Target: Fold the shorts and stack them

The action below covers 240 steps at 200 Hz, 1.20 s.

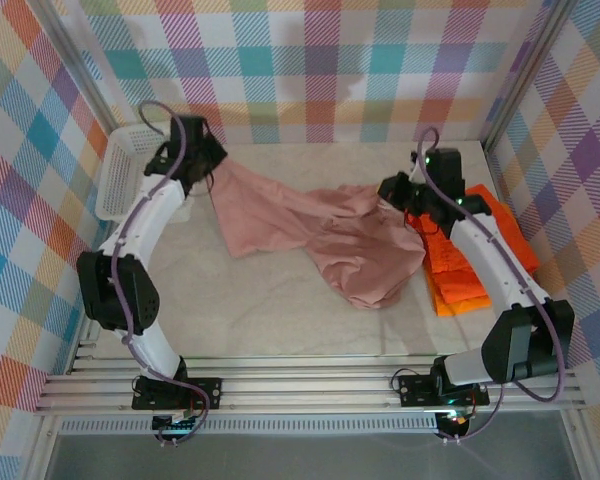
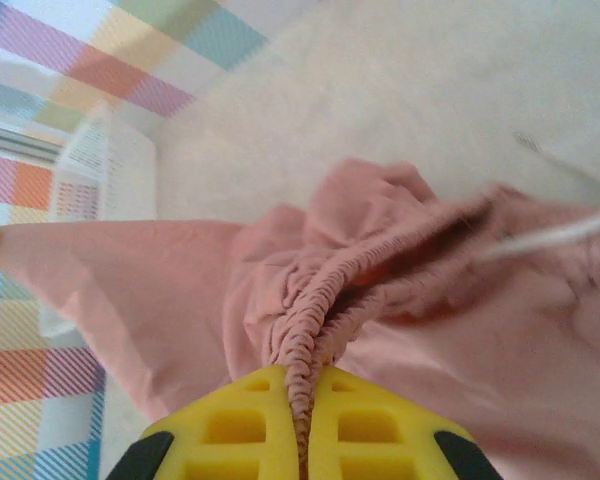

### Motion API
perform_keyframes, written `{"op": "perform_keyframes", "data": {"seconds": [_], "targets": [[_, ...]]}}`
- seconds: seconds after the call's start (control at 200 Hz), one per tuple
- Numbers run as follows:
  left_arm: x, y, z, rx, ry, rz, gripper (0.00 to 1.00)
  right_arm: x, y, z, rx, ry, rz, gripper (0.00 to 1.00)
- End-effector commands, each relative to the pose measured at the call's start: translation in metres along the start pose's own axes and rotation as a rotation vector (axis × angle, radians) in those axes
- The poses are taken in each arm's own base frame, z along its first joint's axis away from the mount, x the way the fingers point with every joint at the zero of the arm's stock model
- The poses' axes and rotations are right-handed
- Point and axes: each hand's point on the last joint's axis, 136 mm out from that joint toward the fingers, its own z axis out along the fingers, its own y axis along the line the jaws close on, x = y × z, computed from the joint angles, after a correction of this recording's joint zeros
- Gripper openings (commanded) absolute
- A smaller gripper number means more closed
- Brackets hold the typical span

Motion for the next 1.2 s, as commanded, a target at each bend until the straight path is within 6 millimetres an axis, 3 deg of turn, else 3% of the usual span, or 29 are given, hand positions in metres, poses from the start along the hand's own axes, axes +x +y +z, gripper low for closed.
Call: {"op": "perform_keyframes", "data": {"seconds": [0.0, 0.13, 0.27, 0.455, 0.585, 0.645, 0.785, 0.895, 1.195], "targets": [[-0.069, -0.038, -0.075, 0.065, -0.148, 0.07, 0.0, -0.044, 0.043, -0.014, -0.091, -0.077, -0.073, 0.0], [-0.12, -0.072, -0.136, 0.153, -0.26, 0.073, 0.0, -0.086, 0.094, -0.038, -0.192, -0.161, -0.113, 0.0], [-0.154, -0.099, -0.206, 0.257, -0.379, 0.086, 0.0, -0.114, 0.147, -0.089, -0.325, -0.3, -0.179, 0.0], [-0.168, -0.111, -0.285, 0.358, -0.495, 0.112, 0.0, -0.111, 0.181, -0.165, -0.424, -0.481, -0.297, 0.0], [-0.171, -0.106, -0.322, 0.36, -0.562, 0.134, 0.0, -0.094, 0.178, -0.193, -0.416, -0.536, -0.358, 0.0], [-0.17, -0.1, -0.331, 0.345, -0.58, 0.137, 0.0, -0.084, 0.168, -0.189, -0.382, -0.517, -0.365, 0.0], [-0.159, -0.084, -0.325, 0.313, -0.581, 0.144, 0.0, -0.064, 0.136, -0.17, -0.296, -0.446, -0.337, 0.0], [-0.157, -0.076, -0.326, 0.284, -0.596, 0.149, 0.0, -0.049, 0.127, -0.157, -0.315, -0.387, -0.308, 0.0], [-0.185, -0.085, -0.374, 0.276, -0.715, 0.16, 0.0, -0.011, 0.152, -0.151, -0.457, -0.264, -0.277, 0.0]]}}
